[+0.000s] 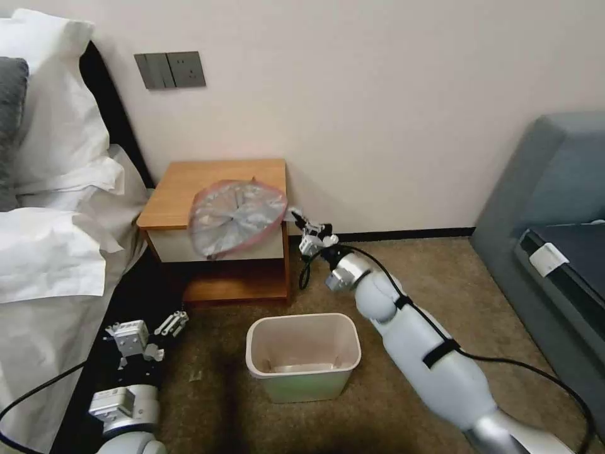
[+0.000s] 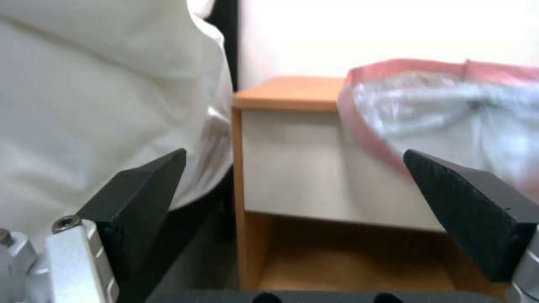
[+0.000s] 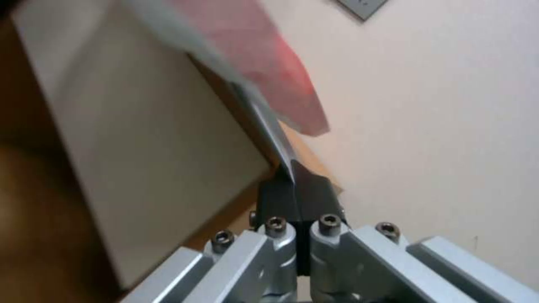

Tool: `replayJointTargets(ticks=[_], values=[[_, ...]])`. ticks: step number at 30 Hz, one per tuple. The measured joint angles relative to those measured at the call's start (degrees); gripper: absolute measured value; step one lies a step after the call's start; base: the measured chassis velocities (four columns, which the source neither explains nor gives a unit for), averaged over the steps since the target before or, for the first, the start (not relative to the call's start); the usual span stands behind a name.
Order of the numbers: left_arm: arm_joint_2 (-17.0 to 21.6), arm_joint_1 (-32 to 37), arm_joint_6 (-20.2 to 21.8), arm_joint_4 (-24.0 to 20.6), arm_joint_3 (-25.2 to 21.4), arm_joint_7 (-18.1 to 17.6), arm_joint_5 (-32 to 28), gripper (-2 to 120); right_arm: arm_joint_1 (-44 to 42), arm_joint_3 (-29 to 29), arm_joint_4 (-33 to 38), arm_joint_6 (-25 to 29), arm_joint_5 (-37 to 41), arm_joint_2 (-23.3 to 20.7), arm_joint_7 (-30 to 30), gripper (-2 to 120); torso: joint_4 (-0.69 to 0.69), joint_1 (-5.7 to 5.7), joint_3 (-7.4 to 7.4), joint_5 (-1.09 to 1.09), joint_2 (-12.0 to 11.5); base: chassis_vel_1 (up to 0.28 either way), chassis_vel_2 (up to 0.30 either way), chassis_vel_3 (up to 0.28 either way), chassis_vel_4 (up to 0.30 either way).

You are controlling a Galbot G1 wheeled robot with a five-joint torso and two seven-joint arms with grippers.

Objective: Pick up the garbage bag from the table and place it over the trash can.

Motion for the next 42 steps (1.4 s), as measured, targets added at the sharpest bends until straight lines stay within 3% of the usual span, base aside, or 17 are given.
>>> replayJointTargets(ticks=[13,25,37,39,42], values=[[0.5,0.5,0.2,-6.6,-2.2,0.0,-3.6,97,-17.3,0.8,17.5,-3.1,-2.2,-8.1,-1.1,0,0.0,0.0,-0.01,0.01,0.0,0.0,0.0,0.0,0.0],[0.5,0.6,0.0,-5.6,-1.2,-0.1,-3.4,97,-31.9,5.2,19.0,3.3,-8.1,-10.5,-0.6,0,0.0,0.0,0.0,0.01,0.0,0.0,0.0,0.0,0.0],[0.9,1.0,-0.8,-5.2,-0.4,-0.1,-2.7,97,-34.9,8.6,20.2,4.2,-7.0,-11.7,-1.3,1,0.0,0.0,0.0,0.01,0.0,0.0,0.0,0.0,0.0],[0.9,1.0,-0.8,-5.1,-0.3,-0.1,-2.6,97,-35.0,8.7,20.2,4.3,-7.0,-11.8,-1.4,2,0.0,0.0,0.0,0.01,0.0,0.0,0.0,0.0,0.0],[0.8,1.3,-1.0,-5.1,0.3,-0.1,-1.9,97,-35.9,9.6,21.0,4.9,-5.1,-13.0,-2.0,18,0.0,0.0,0.0,0.01,0.0,0.0,0.0,0.0,0.0]])
